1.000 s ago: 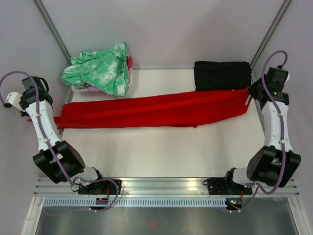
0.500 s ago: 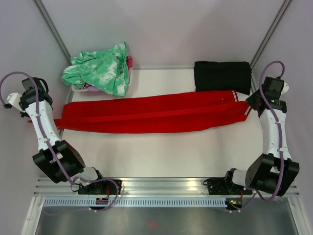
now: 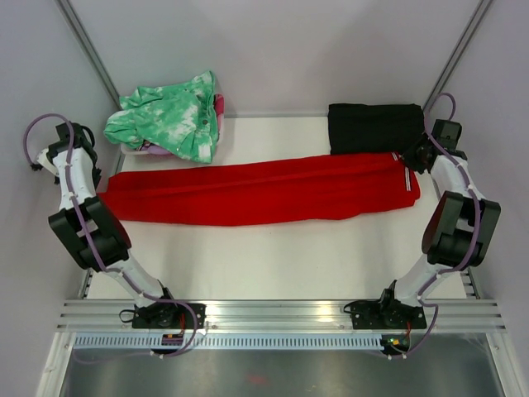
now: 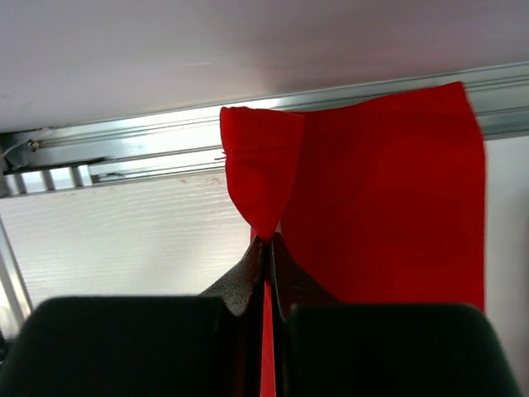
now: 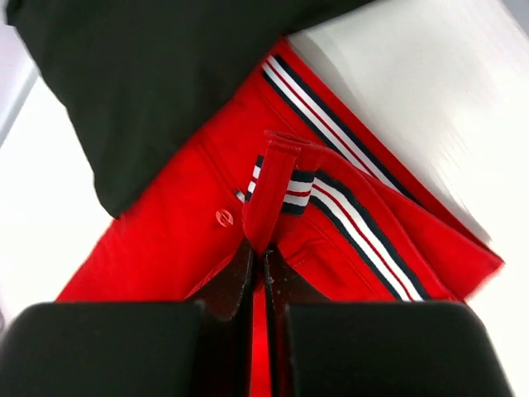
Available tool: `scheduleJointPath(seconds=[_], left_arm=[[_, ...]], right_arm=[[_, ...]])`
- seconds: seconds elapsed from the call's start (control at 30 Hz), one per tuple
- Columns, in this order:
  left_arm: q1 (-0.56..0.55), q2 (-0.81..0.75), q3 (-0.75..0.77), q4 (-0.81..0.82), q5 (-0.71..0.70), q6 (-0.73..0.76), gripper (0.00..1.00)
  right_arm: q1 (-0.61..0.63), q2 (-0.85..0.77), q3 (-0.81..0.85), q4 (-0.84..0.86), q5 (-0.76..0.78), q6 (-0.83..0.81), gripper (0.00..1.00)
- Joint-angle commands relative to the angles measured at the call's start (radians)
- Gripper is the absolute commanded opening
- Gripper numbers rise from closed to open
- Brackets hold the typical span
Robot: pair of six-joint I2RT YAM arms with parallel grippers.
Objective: Fold and stack the trousers
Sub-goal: Fold the trousers
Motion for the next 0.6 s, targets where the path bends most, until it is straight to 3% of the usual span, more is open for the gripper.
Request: scheduleJointPath(seconds=[0.0, 0.17, 0.47, 0.57], left_arm=[[0.0, 0.035, 0.117, 0.091, -0.102, -0.033, 0.02], [-0.008, 0.149, 0.224, 0.028, -0.122, -0.053, 0.02], [-0.038, 0.287, 0.249, 0.033, -0.119, -0.032, 0.02], [-0.054, 0.31, 0.258, 0.056, -0.11, -0.009, 0.09]], right_arm=[[-0.025, 0.061, 0.116, 0.192, 0.022, -0.055, 0.0], [-0.023, 0.15, 0.173, 0.187, -0.001, -0.061, 0.0], [0.004, 0.276, 0.214, 0.158, 0.037, -0.09, 0.0], [0.006, 0.282, 0.206, 0.161, 0.036, -0.107, 0.07]])
